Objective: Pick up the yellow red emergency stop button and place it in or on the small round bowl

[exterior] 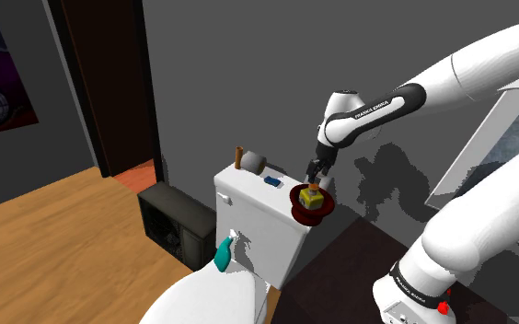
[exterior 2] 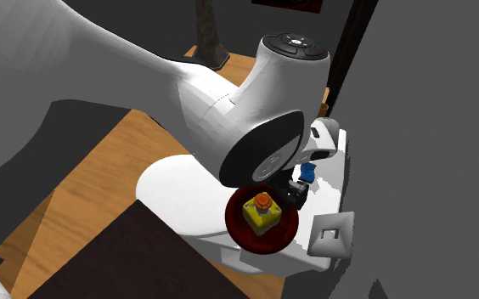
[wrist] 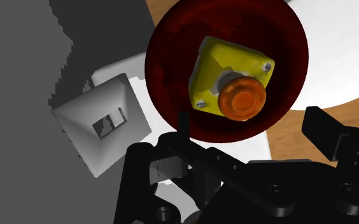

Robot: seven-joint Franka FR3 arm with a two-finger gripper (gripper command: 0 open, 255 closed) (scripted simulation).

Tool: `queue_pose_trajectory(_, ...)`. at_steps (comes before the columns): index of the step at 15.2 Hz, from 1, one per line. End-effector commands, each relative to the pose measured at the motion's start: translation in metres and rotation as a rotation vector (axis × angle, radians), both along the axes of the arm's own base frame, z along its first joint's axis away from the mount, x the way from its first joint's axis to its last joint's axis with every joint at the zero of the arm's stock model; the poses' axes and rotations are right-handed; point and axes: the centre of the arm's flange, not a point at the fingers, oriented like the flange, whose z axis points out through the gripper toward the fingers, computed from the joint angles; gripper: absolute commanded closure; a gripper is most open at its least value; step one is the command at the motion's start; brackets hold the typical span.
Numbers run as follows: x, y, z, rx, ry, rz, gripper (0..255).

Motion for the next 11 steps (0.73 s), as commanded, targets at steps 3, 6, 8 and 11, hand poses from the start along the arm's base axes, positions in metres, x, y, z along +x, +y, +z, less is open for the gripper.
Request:
queue_pose_trajectory(3,0.0,0.0,0.04,0.0,0.0,0.0,0)
queue_pose_trajectory(6,0.0,0.001,0.05,0.0,0.0,0.0,0)
queue_pose_trajectory(8,0.0,0.001,0.05,0.0,0.0,0.0,0)
queue_pose_trajectory(11,0.0,0.001,0.05,0.0,0.0,0.0,0)
